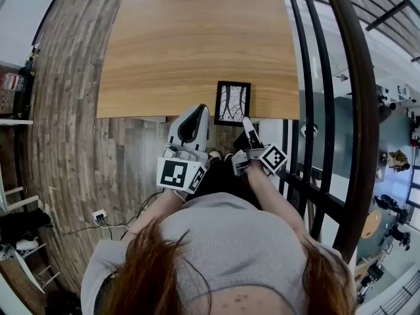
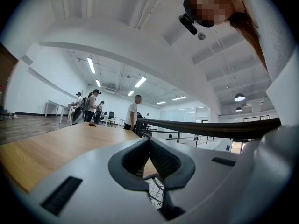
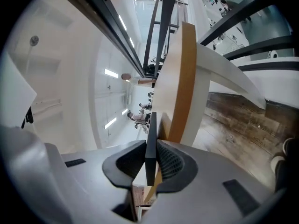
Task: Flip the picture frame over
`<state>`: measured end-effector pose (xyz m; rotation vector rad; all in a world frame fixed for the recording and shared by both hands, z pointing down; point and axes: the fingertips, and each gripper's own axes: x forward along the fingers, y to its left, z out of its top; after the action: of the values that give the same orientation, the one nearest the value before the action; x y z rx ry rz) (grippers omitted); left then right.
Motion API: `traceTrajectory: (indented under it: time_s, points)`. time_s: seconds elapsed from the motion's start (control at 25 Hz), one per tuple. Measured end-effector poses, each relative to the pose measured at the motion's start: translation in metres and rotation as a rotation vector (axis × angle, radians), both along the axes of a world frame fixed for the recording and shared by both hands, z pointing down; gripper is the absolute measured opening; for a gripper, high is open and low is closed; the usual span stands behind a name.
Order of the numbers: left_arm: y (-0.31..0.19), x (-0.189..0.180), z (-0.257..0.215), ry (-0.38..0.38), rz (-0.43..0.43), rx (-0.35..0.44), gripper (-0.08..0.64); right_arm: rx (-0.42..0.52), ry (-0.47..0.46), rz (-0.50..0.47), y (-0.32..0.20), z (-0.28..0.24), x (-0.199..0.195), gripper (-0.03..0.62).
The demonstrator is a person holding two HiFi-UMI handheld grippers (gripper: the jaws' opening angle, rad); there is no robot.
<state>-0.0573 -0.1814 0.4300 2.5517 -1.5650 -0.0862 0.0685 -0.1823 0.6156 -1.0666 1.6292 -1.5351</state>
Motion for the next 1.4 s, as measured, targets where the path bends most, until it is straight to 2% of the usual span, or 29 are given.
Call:
traceTrajectory:
  time_s: [0.28, 0.36, 0.52, 0.64, 0.72, 0.88, 1.0, 1.16, 1.24, 1.4]
  points:
    - [-0.003, 0.004, -0.005, 0.007, 0.019, 0.008, 0.006, -0.008, 0.103, 0.065, -0.010, -0.034, 0.015, 0.084]
    - [-0.004, 0.005, -0.005, 0.008, 0.021, 0.009, 0.006, 0.024, 0.266, 0.054, -0.016, -0.046, 0.024, 0.086]
    - [-0.005, 0.005, -0.003, 0.009, 0.020, 0.006, 0.006, 0.174, 0.745, -0.001, -0.027, -0.077, 0.038, 0.086]
    - [-0.006, 0.006, -0.001, 0.009, 0.021, 0.003, 0.006, 0.270, 0.999, -0.030, -0.033, -0.095, 0.040, 0.084]
    - [-0.008, 0.006, 0.000, 0.011, 0.021, -0.001, 0.006, 0.323, 1.160, -0.058, -0.036, -0.103, 0.037, 0.084]
    - [-0.010, 0.007, 0.002, 0.013, 0.024, -0.008, 0.006, 0.490, 1.574, -0.153, -0.035, -0.118, 0.016, 0.084]
    - [-0.011, 0.006, 0.002, 0.012, 0.024, -0.011, 0.006, 0.610, 1.817, -0.237, -0.030, -0.115, -0.002, 0.084]
    - [-0.011, 0.003, 0.000, 0.015, 0.024, -0.013, 0.006, 0.748, 2.036, -0.349, -0.015, -0.106, -0.021, 0.086]
    - [-0.010, 0.002, 0.002, 0.015, 0.022, -0.016, 0.006, 0.803, 2.085, -0.386, -0.005, -0.095, -0.032, 0.085]
    - [-0.010, 0.003, 0.005, 0.015, 0.025, -0.024, 0.006, 0.866, 2.124, -0.466, 0.009, -0.067, -0.049, 0.086]
